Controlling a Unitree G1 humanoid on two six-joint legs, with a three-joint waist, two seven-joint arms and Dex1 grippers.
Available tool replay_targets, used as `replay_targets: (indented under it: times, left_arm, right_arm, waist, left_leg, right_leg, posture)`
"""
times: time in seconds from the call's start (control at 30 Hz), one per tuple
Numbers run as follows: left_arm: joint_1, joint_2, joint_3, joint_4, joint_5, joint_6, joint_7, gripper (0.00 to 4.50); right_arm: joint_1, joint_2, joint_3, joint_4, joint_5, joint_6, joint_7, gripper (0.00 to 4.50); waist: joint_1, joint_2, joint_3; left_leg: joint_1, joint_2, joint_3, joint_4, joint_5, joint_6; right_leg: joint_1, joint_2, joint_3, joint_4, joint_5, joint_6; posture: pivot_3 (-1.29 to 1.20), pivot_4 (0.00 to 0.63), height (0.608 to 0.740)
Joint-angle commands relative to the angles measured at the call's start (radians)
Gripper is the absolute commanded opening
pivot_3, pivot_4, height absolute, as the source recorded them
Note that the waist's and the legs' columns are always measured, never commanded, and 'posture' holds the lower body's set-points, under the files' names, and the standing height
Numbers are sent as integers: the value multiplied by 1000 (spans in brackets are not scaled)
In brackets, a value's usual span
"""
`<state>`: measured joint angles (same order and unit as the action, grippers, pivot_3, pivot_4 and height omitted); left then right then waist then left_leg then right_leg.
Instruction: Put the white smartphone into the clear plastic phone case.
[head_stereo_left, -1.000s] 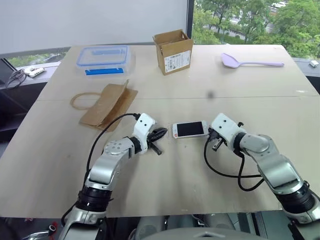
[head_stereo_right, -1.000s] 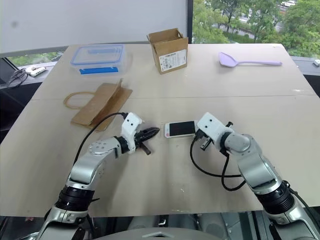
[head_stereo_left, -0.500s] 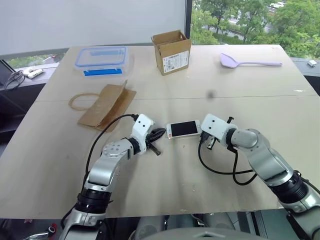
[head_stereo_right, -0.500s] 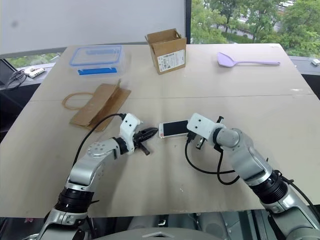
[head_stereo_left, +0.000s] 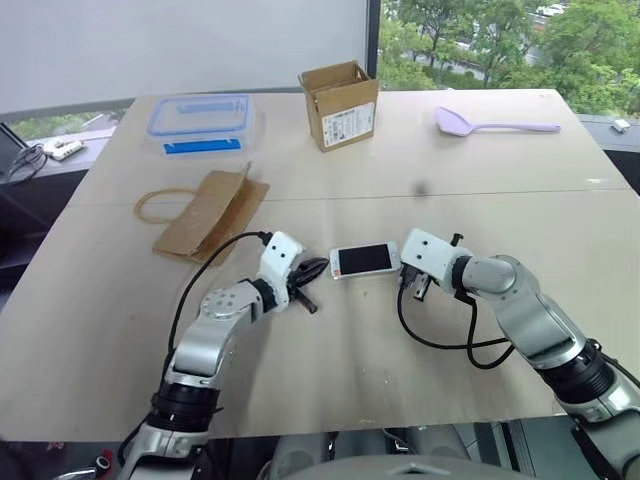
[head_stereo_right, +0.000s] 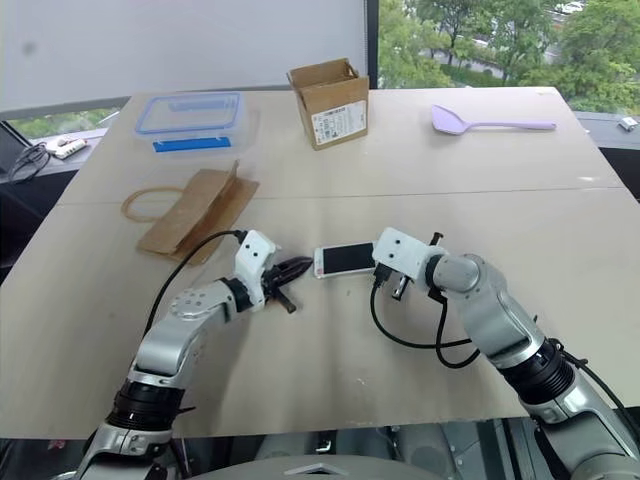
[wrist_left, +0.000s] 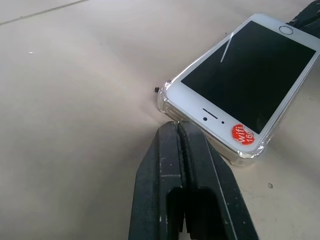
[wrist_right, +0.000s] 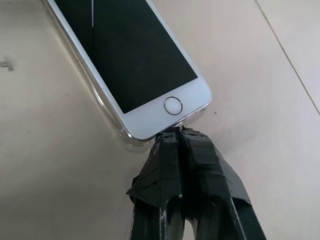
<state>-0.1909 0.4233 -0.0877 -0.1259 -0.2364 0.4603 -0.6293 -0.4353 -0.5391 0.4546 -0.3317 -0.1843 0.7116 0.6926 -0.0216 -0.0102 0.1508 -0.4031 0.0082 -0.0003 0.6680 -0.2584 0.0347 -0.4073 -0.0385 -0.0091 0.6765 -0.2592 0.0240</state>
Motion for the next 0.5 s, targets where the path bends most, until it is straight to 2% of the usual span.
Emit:
replay_targets:
  times: [0.03,0.13,0.27,0.4,0.5]
  left_arm:
    - [20,-7,-52,1,-3,16,-37,52]
    - [18,-10,-51,2,1,13,-29,52]
    - [0,0,14,2,-10,-8,-15,52]
    - [-35,11,97,17,-56,-74,-46,52]
    - [-67,22,138,-9,-159,-51,-130,52]
  right_arm:
    - [-27,50,50,-25,29,-68,41,0]
    - [-27,40,59,-7,7,-82,50,0]
    - [-24,27,4,12,-4,-60,34,0]
    - [2,-1,-67,-15,17,-34,35,0]
    - [52,-39,-103,-46,18,-20,29,0]
  waist:
    - [-1,0,0]
    - [-3,0,0]
    - [-4,0,0]
    - [0,-2,2]
    - [14,-4,3]
  left_leg:
    - [1,0,0,-1,0,0]
    - [4,1,1,-1,0,0]
    - [5,1,1,-1,0,0]
    - [4,1,1,-1,0,0]
    - [3,1,0,0,0,0]
  right_leg:
    - [1,0,0,0,0,0]
    - [3,1,1,0,0,0]
    - [4,1,1,0,0,0]
    - [4,0,1,0,0,0]
    - [4,-1,-1,-1,0,0]
  posture:
    - [0,150,740]
    - [0,150,740]
    - [0,150,740]
    - [0,150,740]
    - [0,150,740]
